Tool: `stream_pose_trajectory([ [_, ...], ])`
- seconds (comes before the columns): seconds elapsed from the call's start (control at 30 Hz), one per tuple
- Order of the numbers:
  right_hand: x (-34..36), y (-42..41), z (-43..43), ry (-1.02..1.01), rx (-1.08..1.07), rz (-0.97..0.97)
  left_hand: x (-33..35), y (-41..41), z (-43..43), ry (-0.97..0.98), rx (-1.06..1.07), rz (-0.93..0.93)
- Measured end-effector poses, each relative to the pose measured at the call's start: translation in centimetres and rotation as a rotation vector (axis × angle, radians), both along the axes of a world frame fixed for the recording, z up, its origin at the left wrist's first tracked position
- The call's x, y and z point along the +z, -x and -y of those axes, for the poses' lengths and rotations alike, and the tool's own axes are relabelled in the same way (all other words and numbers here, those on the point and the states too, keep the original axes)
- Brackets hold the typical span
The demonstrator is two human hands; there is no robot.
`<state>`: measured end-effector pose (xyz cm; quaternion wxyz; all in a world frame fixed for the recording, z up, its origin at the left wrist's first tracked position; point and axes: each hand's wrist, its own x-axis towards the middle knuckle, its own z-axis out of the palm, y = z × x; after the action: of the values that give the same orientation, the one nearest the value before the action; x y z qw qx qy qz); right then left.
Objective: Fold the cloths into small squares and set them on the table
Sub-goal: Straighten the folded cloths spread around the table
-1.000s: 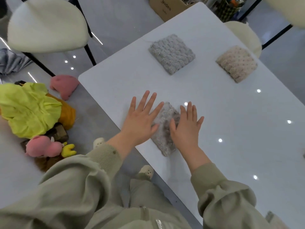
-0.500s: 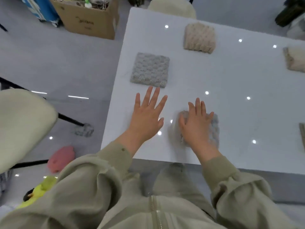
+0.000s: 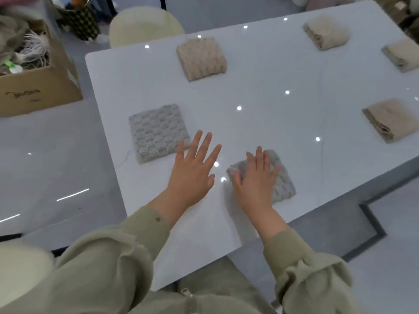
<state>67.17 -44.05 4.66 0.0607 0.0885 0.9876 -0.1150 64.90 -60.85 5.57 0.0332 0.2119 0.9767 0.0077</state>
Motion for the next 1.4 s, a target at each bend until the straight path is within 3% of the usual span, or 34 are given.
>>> stream_pose_trajectory([
  [0.43, -1.0, -0.7, 4.8, -0.063, -0.303, 0.036, -2.0, 4.1, 3.2, -0.047, -0.277, 0.085],
  [0.77, 0.1, -4.3, 16.9, -0.004, -0.650, 0.034, -0.3, 6.5, 12.4, -0.013, -0.649, 0.013],
  [0.93, 1.3, -4.7, 19.9, 0.021, -0.759, 0.023, 1.6, 7.1, 13.6, -0.023, -0.720, 0.046],
  [1.03, 1.2, -4.8, 20.2, 0.103, -0.807, -0.027, 1.4, 7.6, 13.6, -0.099, -0.761, 0.075],
  [1.17, 0.4, -4.8, 20.1, 0.362, -0.842, -0.130, 0.3, 8.8, 13.5, -0.257, -0.767, 0.192],
  [1.4, -0.8, -3.6, 19.8, 0.519, -0.888, -0.160, -2.0, 11.6, 14.2, -0.356, -0.750, 0.330],
])
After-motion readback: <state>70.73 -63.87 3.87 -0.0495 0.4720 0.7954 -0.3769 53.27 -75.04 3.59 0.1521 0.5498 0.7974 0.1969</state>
